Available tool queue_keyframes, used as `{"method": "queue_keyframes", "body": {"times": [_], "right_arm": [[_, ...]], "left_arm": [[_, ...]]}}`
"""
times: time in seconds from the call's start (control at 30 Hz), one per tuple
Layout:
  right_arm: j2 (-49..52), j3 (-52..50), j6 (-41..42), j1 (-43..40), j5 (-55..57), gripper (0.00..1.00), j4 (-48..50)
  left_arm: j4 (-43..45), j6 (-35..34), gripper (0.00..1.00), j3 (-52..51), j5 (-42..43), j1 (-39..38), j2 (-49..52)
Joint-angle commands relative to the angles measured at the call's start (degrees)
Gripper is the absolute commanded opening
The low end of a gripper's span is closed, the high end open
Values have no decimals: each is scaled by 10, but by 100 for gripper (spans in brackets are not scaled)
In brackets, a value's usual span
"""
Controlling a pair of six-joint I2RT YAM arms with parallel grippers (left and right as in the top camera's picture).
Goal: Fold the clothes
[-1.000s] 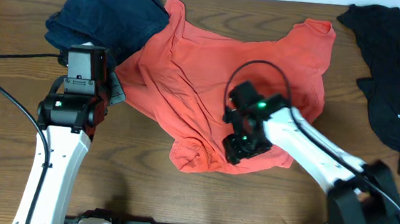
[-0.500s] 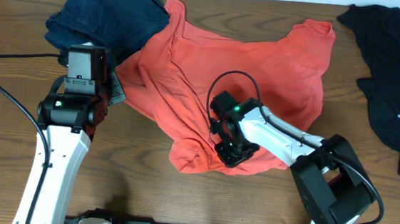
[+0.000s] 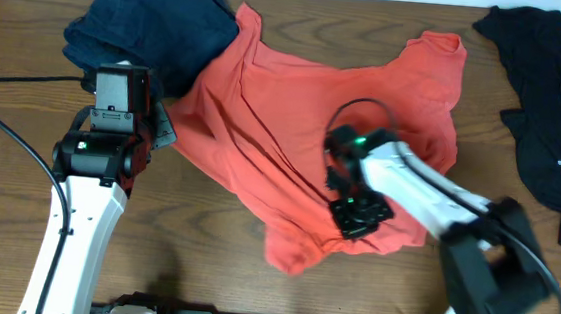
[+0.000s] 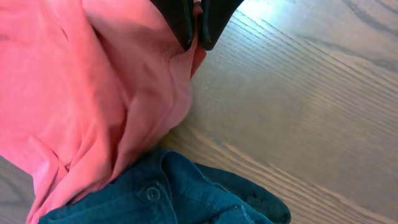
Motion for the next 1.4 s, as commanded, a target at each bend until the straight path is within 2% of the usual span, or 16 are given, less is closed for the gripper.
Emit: {"method": "queue_keyframes", "body": {"times": [0.0,0.13,0.23,0.7,0.73,0.77,0.8,0.83,0.87,0.97,1.07,1.17,1.37], "right_arm": [[-71,0,3,-38,4,1,-37],[-125,1,-8,-83,4,1,-77],[-139,2,-23,-119,4,1,-49],[-38,2,-41,-190,8,1,281],[-27,2,-41,-194,8,4,299],[-19,4,-42,-197,7,12,309],[-12,9,-42,-200,6,28,313],[-9,16,-42,-202,3,48,310],[-9,26,-42,-204,-3,57,303],[-19,82,-41,-205,-16,63,243],[-31,151,-41,-204,-22,64,155],[-45,198,-41,-196,-29,59,62],[-54,169,-7,-144,-57,52,-28]], "left_arm": [[-6,5,6,9,-11,4,-12],[-16,5,6,9,-11,4,-15],[-17,5,6,9,-11,4,-15],[-18,5,6,3,-6,3,-14],[-19,5,6,2,-6,3,-12],[-20,5,6,2,-6,3,-10],[-20,5,6,2,-6,3,-8],[-20,5,6,2,-6,3,-6],[-20,5,6,2,-6,3,-3],[-19,5,6,2,-5,3,4],[-19,5,6,2,-5,3,9],[-19,5,6,2,-5,3,13],[-19,5,6,2,-5,4,15]]}}
